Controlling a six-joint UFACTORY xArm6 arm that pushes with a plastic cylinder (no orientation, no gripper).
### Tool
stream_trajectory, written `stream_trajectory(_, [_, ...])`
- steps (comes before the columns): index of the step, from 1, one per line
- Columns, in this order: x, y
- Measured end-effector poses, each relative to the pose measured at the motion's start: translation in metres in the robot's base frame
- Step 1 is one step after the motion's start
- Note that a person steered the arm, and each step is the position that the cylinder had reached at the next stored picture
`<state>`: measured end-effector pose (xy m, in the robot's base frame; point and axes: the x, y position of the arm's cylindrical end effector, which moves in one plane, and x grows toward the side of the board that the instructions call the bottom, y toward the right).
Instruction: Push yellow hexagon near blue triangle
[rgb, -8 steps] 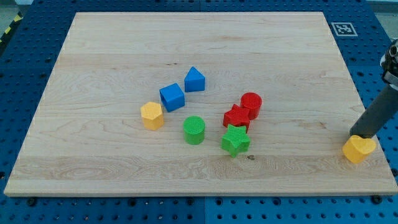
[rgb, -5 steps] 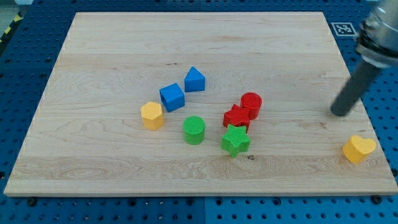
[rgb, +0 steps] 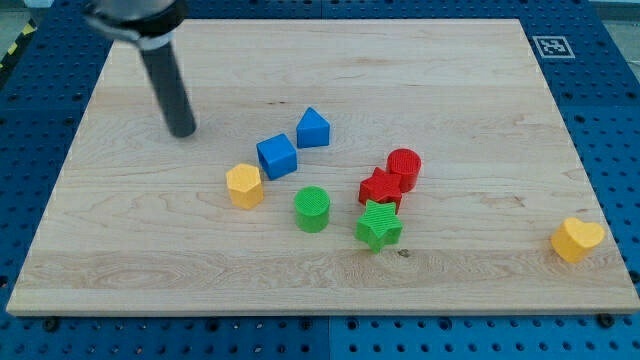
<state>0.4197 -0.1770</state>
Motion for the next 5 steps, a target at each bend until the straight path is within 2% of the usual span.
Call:
stream_trajectory(1, [0.009,0.003])
stream_trajectory(2, [0.05,0.029])
stream_trajectory(3, [0.072,0.047])
stream_trajectory(5, [0.085,0.065])
